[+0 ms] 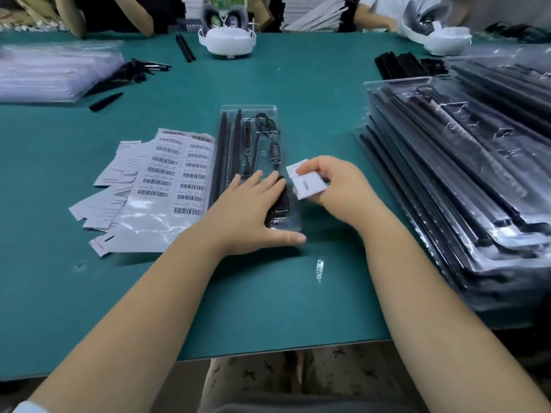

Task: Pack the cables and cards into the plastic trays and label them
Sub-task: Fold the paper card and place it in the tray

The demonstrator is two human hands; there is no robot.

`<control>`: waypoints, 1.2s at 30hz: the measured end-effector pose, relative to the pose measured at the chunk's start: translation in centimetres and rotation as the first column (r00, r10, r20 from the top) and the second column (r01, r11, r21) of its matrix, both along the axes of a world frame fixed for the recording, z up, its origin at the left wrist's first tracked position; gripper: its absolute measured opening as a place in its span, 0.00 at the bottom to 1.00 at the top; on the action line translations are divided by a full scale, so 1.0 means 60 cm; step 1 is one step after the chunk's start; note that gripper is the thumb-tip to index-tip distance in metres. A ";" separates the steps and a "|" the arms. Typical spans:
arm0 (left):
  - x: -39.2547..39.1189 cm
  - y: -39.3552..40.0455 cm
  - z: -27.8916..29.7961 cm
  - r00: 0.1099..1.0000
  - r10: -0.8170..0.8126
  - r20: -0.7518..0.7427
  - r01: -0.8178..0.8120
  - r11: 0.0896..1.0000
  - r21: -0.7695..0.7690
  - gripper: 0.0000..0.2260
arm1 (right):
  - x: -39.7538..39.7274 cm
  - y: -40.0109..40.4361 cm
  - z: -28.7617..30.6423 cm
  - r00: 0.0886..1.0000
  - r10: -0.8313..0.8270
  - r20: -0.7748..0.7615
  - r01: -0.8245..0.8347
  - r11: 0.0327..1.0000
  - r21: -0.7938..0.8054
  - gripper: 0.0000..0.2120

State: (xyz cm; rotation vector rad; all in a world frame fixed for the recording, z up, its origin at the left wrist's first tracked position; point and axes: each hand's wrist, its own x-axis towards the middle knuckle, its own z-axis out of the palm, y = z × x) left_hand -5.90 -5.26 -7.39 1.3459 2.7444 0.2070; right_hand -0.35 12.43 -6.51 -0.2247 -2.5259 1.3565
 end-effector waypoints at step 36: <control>0.020 -0.026 0.012 0.975 -0.034 0.221 -0.078 0.873 0.482 0.12 | 0.023 0.012 0.030 0.894 0.067 0.443 -0.003 0.990 -0.144 0.06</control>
